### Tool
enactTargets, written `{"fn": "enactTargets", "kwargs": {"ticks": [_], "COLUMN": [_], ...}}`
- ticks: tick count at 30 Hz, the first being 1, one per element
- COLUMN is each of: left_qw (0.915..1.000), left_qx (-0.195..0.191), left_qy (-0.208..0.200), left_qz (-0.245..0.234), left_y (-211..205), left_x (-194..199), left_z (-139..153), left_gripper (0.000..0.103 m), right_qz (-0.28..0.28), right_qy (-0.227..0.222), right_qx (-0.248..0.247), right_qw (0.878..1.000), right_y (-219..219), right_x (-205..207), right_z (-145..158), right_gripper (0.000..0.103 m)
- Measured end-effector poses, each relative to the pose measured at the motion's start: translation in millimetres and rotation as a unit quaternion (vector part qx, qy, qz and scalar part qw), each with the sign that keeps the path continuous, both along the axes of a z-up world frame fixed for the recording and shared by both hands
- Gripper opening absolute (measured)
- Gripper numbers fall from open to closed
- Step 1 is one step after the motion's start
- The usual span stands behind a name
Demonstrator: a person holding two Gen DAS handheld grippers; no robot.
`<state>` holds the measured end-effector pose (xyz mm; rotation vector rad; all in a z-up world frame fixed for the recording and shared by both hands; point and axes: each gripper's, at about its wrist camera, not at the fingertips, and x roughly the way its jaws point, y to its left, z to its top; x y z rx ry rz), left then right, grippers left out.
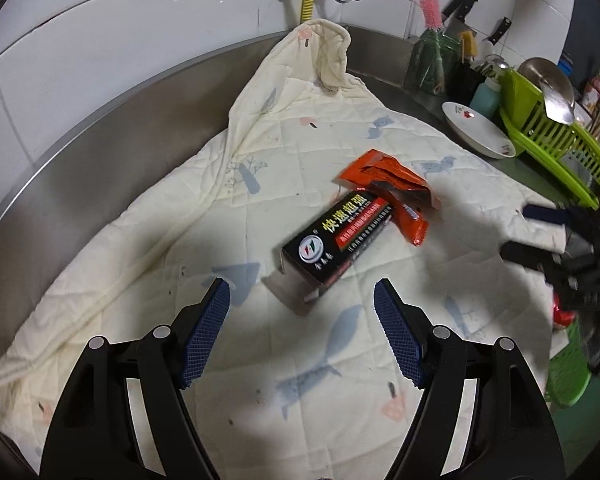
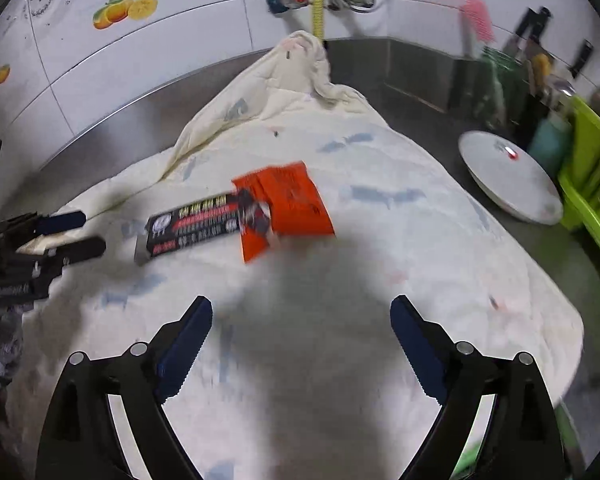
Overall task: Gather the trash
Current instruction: 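Move both tools back over the black box and orange packet on the cloth, then grasp the black glue box with the left tool while the right tool grasps the orange packet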
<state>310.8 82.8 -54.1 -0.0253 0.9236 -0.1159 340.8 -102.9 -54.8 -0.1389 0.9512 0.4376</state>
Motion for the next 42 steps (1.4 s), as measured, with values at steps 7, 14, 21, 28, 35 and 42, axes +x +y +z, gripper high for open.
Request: {"fn": "enactTargets", "kwargs": {"ticks": [7,14,21,28,35,42], "left_qw": [0.9994,0.9982,0.9984,0.9976,0.9971,0.9953], "left_qx": [0.006,0.016,0.002,0.013,0.018,0.031], "left_qy": [-0.009,-0.007,0.000,-0.001,0.001,0.014], "left_qz": [-0.033,-0.058,-0.056,-0.068,-0.074,-0.090], "left_y": [-8,-14,-14,-20,-24,-33], "left_x": [15,28,39,45,55,65], "left_z": [-7,-17,-25,-30,-37,-47], "left_gripper": [0.074,0.074,0.075,0.077,0.077,0.077], "right_qz": [0.017,0.021,0.014,0.016,0.011,0.011], "right_qy": [0.012,0.049,0.077,0.095,0.086,0.081], "right_qx": [0.003,0.007,0.039,0.026,0.011,0.006], "right_qw": [1.000,0.999,0.996,0.995,0.996,0.997], "right_y": [26,36,46,56,47,33], "right_x": [52,94,118,132,132,125], "right_z": [-5,-28,-42,-59,-58,-58], "right_gripper": [0.087,0.087,0.087,0.087,0.077,0.066]}}
